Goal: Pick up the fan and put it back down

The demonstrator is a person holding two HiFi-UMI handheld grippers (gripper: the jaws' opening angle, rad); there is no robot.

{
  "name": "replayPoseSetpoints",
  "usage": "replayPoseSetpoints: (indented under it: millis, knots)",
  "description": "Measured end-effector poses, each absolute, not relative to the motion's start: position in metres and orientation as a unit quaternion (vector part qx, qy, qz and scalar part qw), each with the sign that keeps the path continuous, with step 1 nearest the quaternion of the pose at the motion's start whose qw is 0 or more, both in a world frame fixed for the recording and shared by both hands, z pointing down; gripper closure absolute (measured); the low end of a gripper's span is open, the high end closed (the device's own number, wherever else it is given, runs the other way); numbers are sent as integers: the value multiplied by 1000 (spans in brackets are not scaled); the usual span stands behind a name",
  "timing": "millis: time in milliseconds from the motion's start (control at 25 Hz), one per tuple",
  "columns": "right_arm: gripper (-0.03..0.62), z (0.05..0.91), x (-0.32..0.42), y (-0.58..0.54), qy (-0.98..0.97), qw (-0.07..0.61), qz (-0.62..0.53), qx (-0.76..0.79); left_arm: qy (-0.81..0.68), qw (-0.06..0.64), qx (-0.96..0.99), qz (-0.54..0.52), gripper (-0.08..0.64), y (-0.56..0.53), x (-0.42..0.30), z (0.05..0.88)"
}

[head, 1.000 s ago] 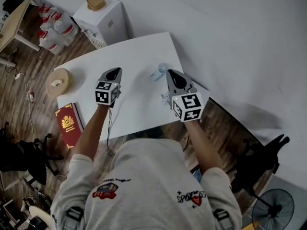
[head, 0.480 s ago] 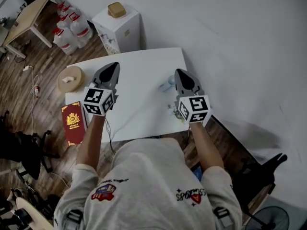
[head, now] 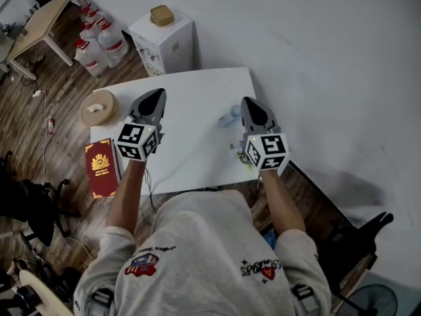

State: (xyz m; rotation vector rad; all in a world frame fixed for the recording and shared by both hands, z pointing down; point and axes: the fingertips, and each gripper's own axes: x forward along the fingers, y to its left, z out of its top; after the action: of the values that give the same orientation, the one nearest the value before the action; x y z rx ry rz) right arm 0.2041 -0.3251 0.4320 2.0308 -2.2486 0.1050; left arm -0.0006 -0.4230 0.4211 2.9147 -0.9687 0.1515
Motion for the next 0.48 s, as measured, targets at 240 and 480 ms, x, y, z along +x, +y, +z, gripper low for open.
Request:
replayPoseSetpoints:
  millis: [240, 480]
  knots:
    - [603, 430, 201, -318, -739, 51, 31, 672, -312, 36, 948, 52, 555, -416, -3, 422]
    - [603, 432, 196, -312, -740, 50, 30, 670, -312, 47, 947, 58, 555, -410, -4, 431]
